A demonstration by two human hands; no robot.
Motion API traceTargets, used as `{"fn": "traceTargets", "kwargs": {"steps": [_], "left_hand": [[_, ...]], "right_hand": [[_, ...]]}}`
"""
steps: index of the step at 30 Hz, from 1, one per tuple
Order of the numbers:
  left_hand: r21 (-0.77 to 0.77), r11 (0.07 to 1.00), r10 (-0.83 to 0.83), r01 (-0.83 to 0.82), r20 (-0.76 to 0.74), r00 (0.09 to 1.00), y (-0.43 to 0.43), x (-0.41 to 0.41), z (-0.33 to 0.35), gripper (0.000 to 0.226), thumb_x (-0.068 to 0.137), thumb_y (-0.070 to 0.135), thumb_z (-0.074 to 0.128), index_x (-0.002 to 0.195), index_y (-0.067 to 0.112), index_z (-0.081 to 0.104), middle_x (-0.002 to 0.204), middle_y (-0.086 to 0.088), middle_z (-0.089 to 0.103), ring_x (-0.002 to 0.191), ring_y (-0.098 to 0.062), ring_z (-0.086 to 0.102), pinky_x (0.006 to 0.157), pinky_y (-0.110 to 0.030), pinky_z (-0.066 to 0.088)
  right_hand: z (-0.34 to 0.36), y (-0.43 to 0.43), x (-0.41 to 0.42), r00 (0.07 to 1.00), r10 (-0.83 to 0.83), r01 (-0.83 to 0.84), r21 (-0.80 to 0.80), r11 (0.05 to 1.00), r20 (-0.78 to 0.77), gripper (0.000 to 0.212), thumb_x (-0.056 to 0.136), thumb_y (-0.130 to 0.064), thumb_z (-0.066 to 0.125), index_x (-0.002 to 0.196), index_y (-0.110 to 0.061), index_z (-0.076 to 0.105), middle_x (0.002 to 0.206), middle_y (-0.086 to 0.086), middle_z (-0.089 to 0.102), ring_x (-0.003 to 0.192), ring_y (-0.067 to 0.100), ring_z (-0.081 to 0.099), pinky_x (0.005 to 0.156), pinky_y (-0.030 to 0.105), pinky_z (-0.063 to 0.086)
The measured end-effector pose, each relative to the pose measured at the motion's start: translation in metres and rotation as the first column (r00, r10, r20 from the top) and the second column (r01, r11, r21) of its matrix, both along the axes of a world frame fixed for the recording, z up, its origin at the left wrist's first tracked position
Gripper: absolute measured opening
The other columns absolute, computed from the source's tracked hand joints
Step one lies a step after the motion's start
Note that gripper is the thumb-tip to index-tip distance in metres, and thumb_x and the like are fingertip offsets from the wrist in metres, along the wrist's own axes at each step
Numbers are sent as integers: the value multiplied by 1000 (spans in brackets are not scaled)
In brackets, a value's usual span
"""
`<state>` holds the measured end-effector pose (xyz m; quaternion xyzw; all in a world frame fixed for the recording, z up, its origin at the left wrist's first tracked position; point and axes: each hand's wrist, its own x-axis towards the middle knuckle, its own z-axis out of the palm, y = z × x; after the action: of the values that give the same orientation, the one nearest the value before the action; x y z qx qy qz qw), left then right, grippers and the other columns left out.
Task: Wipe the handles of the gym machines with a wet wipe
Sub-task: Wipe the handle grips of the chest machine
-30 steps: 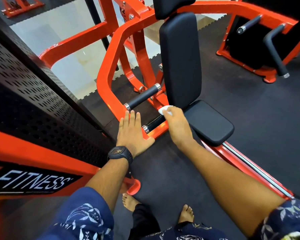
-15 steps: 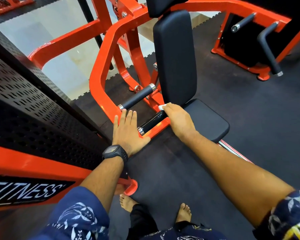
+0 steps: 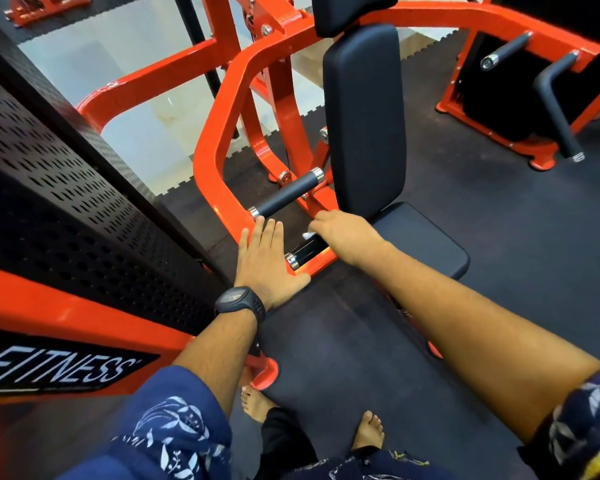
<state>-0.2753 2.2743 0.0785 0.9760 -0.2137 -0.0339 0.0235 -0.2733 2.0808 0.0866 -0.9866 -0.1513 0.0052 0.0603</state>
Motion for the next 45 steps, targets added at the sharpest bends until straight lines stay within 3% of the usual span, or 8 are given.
{"fn": "traceTargets", "kwargs": {"steps": [6, 11, 15, 18, 25, 33, 37, 45], "left_hand": [[1, 1000, -5, 5, -4, 1000, 1, -1, 0, 109, 71, 65, 52, 158, 11, 16, 166, -5, 15, 154, -22, -2, 124, -45, -5], [-18, 1000, 0, 0, 3, 1000, 0, 0, 0, 108, 68, 65, 49, 157, 11, 20, 165, -4, 20, 154, -22, 1, 125, -46, -1], [-28, 1000, -2, 2, 4, 1000, 1, 1, -1, 108, 67, 65, 51, 157, 11, 21, 164, -4, 23, 154, -23, 2, 125, -47, 0], [-20, 1000, -2, 2, -3, 1000, 1, 0, 0, 109, 69, 67, 50, 157, 11, 21, 164, -5, 22, 154, -23, 1, 125, -47, -1], [-31, 999, -24, 25, 35, 999, 2, -1, -2, 104, 77, 75, 42, 156, 9, 25, 163, -5, 27, 154, -25, 5, 124, -47, 0], [-54, 994, -87, 90, 58, 995, 8, 2, -8, 101, 80, 75, 34, 156, 9, 24, 163, -6, 27, 154, -26, 7, 124, -48, 0], [-54, 994, -90, 92, 40, 995, 7, 2, -7, 101, 81, 73, 42, 157, 11, 22, 164, -4, 26, 154, -25, 5, 124, -47, -1], [-42, 992, -118, 118, 21, 993, 8, 4, -4, 105, 73, 71, 41, 157, 11, 20, 164, -4, 25, 154, -25, 4, 124, -48, -1]], "right_hand": [[10, 27, 0, 985, 131, -147, -144, 979, -115, 29, 91, -1, 57, 117, -13, 62, 115, 8, 56, 106, 28, 58, 84, 39, 51], [19, 1, 18, 977, -108, 71, -199, 978, -183, 27, 91, 0, 56, 113, -12, 64, 113, 9, 60, 108, 32, 62, 84, 43, 55], [1, 22, -20, 991, -135, 133, 87, 987, 12, 33, 89, 0, 58, 119, -11, 64, 115, 9, 59, 109, 29, 57, 88, 41, 50], [-16, 38, -52, 877, -478, 387, 643, 660, -37, 30, 94, 0, 48, 118, -5, 65, 114, 16, 61, 109, 34, 54, 94, 47, 46], [-21, 99, -50, 432, -763, 547, 813, -202, -480, 14, 91, -12, 62, 102, -21, 60, 98, -6, 64, 95, 16, 62, 89, 40, 51], [-22, 116, -43, 223, -741, 615, 681, -397, -633, 13, 91, -17, 60, 99, -11, 69, 89, 0, 70, 88, 25, 67, 82, 43, 55], [-23, 108, -34, 170, -592, 451, 597, -663, -787, 19, 83, -8, 61, 66, -12, 67, 62, -2, 66, 61, 17, 65, 63, 32, 57], [-16, 97, -33, 293, -337, 301, 421, -855, -895, 16, 92, -11, 66, 76, -13, 67, 62, -1, 56, 54, 13, 51, 50, 23, 44]]}}
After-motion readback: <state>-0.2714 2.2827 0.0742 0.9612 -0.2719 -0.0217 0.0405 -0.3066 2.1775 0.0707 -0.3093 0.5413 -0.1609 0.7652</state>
